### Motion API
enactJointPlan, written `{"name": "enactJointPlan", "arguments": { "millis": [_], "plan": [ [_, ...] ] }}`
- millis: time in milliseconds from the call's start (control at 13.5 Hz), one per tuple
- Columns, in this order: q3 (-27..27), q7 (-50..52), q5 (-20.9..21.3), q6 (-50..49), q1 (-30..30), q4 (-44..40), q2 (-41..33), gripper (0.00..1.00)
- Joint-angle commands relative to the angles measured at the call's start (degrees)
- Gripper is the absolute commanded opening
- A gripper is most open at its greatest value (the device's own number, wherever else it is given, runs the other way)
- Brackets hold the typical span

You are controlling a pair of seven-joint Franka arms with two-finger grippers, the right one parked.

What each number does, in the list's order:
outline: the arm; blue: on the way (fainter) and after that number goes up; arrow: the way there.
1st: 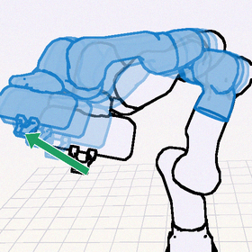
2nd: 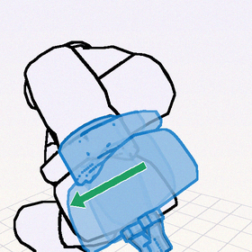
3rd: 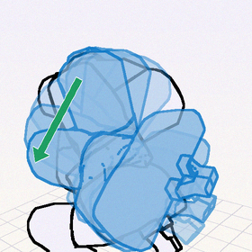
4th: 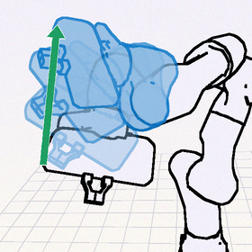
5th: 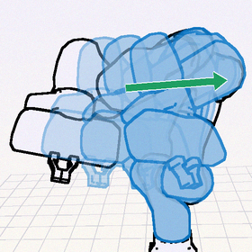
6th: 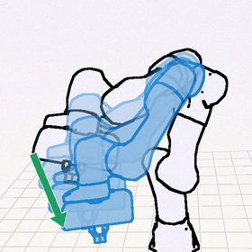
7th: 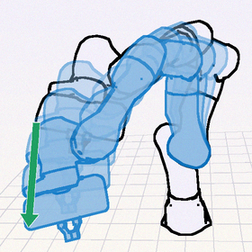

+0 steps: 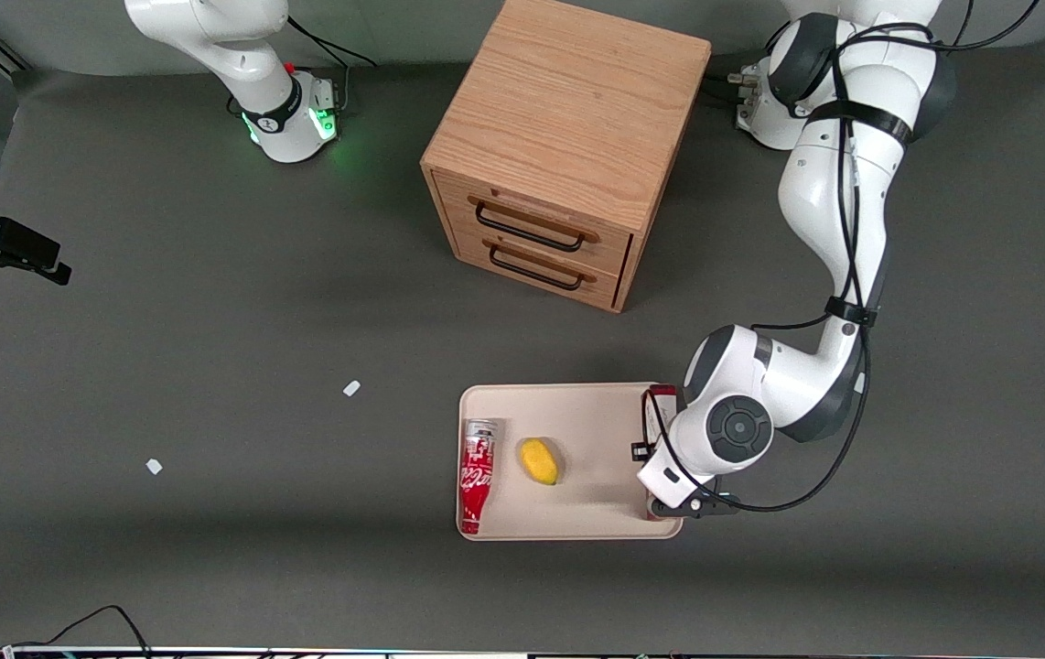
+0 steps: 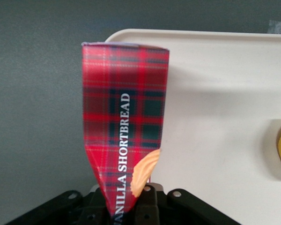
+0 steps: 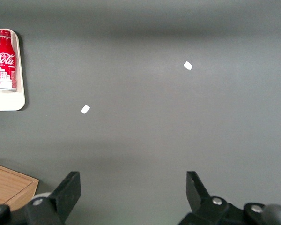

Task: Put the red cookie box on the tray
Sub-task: 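Lower the cookie box onto the tray beside the lemon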

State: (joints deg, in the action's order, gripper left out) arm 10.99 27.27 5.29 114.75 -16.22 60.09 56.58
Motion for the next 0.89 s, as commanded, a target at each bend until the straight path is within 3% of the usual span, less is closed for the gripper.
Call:
{"name": "enactJointPlan", "arguments": {
  "millis": [0, 519, 815],
  "plan": [
    [-0.71, 2.18, 2.17, -0.14, -1.62, -2.35, 0.81, 1.00],
    [-0.62, 2.44, 3.15, 1.71, -1.89, -2.00, 0.64, 1.00],
    [-0.53, 8.50, 3.59, 1.71, -2.06, -2.52, 0.20, 1.00]
  ]
}}
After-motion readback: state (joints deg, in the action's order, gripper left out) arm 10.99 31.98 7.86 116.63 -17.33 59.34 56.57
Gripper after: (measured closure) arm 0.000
